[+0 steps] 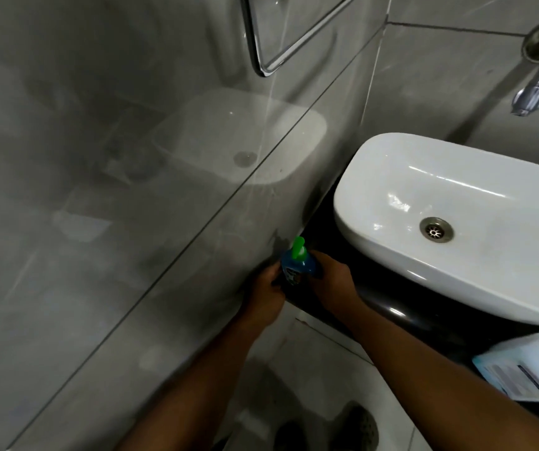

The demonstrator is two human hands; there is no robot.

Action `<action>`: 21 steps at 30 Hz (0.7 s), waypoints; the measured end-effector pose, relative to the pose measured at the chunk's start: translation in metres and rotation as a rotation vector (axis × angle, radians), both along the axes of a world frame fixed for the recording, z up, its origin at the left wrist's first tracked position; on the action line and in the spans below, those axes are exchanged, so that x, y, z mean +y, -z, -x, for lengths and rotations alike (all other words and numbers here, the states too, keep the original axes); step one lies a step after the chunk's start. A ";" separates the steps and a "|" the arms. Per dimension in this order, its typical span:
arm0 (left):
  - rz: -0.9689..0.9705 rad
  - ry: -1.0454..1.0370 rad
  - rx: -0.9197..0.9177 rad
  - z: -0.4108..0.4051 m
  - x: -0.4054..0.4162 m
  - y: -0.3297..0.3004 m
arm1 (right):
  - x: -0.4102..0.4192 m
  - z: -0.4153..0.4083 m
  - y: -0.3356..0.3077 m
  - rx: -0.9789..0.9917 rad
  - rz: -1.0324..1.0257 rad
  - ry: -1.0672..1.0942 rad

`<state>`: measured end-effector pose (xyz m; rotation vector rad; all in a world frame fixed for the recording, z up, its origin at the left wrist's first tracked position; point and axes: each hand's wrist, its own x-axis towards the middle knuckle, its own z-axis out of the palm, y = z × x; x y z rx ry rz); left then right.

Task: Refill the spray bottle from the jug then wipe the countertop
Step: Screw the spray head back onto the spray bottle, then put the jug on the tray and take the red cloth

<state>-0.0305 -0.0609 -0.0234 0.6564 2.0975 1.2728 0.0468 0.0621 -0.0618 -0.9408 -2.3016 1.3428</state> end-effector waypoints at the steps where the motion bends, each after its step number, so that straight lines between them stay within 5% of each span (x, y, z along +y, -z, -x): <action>1: -0.007 -0.009 -0.019 0.000 -0.001 0.001 | 0.000 0.000 0.000 -0.017 -0.008 -0.009; 7: 0.133 -0.111 -0.122 -0.017 -0.016 0.022 | -0.002 -0.024 -0.003 -0.056 0.037 0.099; 11: 0.247 0.034 -0.066 -0.050 -0.016 0.041 | -0.010 -0.087 -0.001 0.050 0.274 0.369; 21: -0.021 0.641 0.048 -0.152 0.088 0.013 | -0.044 -0.264 0.000 0.014 0.166 0.818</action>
